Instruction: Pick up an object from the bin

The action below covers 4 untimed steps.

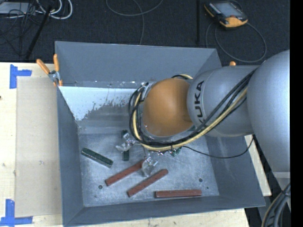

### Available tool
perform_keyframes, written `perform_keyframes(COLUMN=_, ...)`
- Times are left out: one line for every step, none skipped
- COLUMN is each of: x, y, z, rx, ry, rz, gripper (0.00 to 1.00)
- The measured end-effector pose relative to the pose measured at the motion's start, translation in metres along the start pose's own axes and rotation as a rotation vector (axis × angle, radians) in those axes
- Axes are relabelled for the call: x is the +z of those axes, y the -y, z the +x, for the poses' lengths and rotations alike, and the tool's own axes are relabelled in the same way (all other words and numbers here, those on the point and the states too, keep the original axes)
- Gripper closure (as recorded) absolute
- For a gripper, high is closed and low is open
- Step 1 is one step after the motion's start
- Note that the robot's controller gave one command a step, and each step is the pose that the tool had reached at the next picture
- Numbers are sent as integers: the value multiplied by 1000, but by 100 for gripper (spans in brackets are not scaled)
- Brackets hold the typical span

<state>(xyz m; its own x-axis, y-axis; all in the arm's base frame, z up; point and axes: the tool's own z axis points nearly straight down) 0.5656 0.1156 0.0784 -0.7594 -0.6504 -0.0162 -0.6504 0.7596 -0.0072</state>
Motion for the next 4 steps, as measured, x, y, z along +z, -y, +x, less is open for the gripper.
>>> perform_keyframes(x=-2, y=-3, z=4, rx=2, ry=-14, rz=-9, gripper=100)
perform_keyframes(x=-2, y=-3, z=4, rx=2, ry=-14, rz=-9, gripper=100)
perform_keyframes(x=-7, y=-4, z=6, rx=2, ry=-19, rz=-12, gripper=100)
perform_keyframes(x=-30, y=-5, z=7, rx=2, ry=-24, rz=-13, gripper=100)
